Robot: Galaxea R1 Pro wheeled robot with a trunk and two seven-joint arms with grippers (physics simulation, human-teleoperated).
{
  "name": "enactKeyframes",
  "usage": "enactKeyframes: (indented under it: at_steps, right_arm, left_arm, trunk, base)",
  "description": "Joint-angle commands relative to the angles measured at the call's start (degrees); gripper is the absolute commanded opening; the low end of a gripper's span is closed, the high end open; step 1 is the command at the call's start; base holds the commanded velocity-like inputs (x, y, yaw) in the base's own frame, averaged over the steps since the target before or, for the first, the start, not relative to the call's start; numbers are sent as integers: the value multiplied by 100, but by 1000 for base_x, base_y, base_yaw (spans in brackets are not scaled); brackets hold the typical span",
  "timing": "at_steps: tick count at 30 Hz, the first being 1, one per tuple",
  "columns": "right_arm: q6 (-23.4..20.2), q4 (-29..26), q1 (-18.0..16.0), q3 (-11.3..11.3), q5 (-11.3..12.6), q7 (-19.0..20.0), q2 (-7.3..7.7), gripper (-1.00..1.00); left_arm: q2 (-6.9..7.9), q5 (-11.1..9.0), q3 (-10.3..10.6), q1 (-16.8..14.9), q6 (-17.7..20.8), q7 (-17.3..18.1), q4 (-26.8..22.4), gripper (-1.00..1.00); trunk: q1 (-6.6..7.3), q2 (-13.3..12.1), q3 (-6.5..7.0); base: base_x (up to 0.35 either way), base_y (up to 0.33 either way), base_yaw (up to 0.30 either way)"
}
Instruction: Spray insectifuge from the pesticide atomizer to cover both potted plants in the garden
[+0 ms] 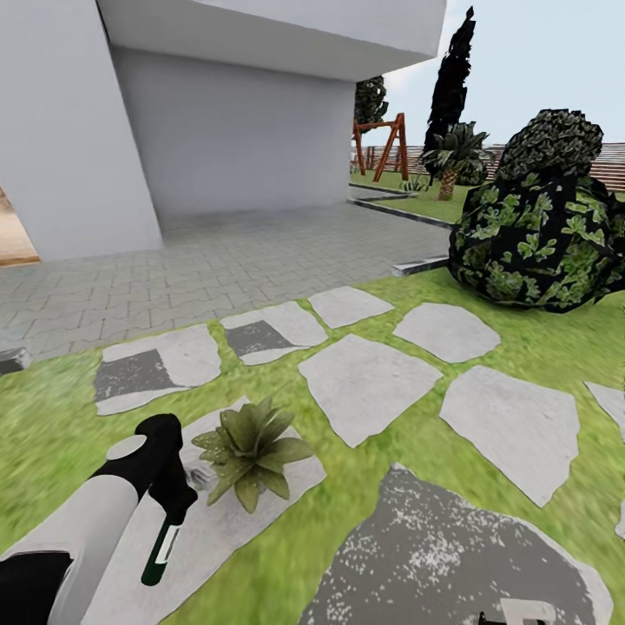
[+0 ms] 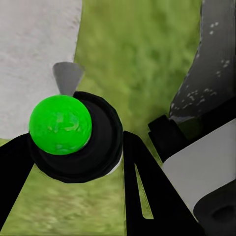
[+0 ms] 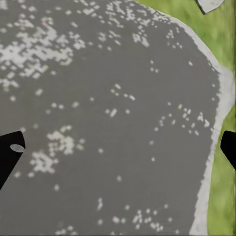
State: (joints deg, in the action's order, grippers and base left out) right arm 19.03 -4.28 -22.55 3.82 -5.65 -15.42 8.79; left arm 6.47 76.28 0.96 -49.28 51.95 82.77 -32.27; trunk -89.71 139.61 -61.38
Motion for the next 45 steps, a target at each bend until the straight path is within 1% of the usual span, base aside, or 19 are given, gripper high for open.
enactKeyframes:
  at_steps: [1,8,13,23,28,33,38,45]
  right_arm:
    - [13,2,-3,38,-59,-14,-1,100]
    - [13,-13,-3,35,-51,-20,-13,100]
    - [13,-19,-3,33,-50,-22,-21,100]
    - [13,-20,-3,31,-50,-22,-20,100]
    - [13,-20,-3,40,-50,-22,-18,100]
    - [13,-20,-3,36,-50,-22,-19,100]
    - [13,-20,-3,32,-50,-22,-21,100]
    - [13,-20,-3,31,-50,-22,-21,100]
  left_arm:
    - [2,44,9,-2,60,55,-7,-100]
    - [11,44,6,7,60,22,-7,-100]
    - [20,44,-7,24,60,9,-7,-100]
    - [12,44,-13,49,59,5,-7,-100]
    - [20,44,-20,67,52,-118,1,-100]
    - [24,44,-31,65,52,-151,1,-100]
    - [29,44,-40,65,52,-156,1,-100]
    - [60,44,-46,59,52,-156,1,-100]
  trunk:
    - [1,2,-5]
    - [1,2,-5]
    - [1,2,-5]
    - [1,2,-5]
    - [1,2,-5]
    - [1,2,-5]
    - [1,2,-5]
    - [1,2,-5]
  base:
    - [4,-269,0]
    - [1,-271,16]
    - [64,-270,233]
    - [236,-187,271]
    - [214,-175,50]
    - [19,-262,111]
    - [-2,-270,266]
    - [-127,-259,277]
